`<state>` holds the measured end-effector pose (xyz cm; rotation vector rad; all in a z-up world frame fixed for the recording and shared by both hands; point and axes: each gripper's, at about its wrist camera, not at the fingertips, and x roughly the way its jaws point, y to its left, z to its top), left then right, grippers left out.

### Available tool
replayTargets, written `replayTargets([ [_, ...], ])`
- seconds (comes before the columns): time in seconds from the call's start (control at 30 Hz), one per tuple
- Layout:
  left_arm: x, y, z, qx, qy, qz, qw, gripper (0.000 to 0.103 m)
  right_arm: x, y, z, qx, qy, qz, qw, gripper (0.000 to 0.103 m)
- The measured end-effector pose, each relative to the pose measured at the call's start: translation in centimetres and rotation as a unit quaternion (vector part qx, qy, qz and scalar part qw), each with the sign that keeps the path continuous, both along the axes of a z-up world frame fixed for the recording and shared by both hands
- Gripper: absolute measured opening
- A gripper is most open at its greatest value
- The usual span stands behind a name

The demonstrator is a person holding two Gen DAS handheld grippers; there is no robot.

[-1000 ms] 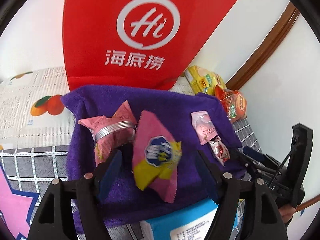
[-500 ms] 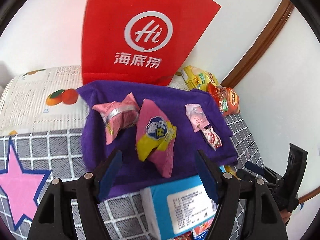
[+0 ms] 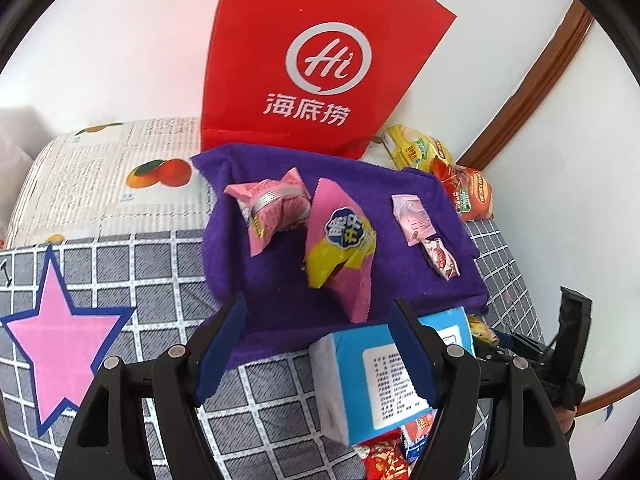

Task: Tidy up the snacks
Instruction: 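Move the right tool to a yellow chip bag while the left tool reaches a red candy, then grasp the yellow chip bag with the right tool while the left tool grasps the red candy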

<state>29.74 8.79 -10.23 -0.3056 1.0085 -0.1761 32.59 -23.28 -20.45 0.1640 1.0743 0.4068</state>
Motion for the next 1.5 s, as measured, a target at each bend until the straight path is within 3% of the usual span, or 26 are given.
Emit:
replayTargets([
  [0.3, -2.3, -0.3, 0.6, 0.004, 0.001, 0.004, 1.0, 0.073, -3.4, -3.2, 2.1, 0.008, -0.025, -0.045, 0.999, 0.056],
  [0.57, -5.5, -1.7, 0.2, 0.004, 0.009, -0.006, 0.9999, 0.073, -8.8, -5.5, 3.8, 0.003, -0.036, -0.064, 0.997, 0.056],
  [0.97, -10.4, -4.8, -2.8, 0.013, 0.039, -0.018, 0.999, 0.073, -13.1, -3.6, 0.7, -0.005, -0.011, -0.025, 1.0, 0.057],
  [1.5, -11.4, -8.5, -5.8, 0.036, 0.072, -0.034, 0.9962, 0.073, -15.9, -5.8, -1.1, 0.009, -0.023, -0.019, 1.0, 0.077],
])
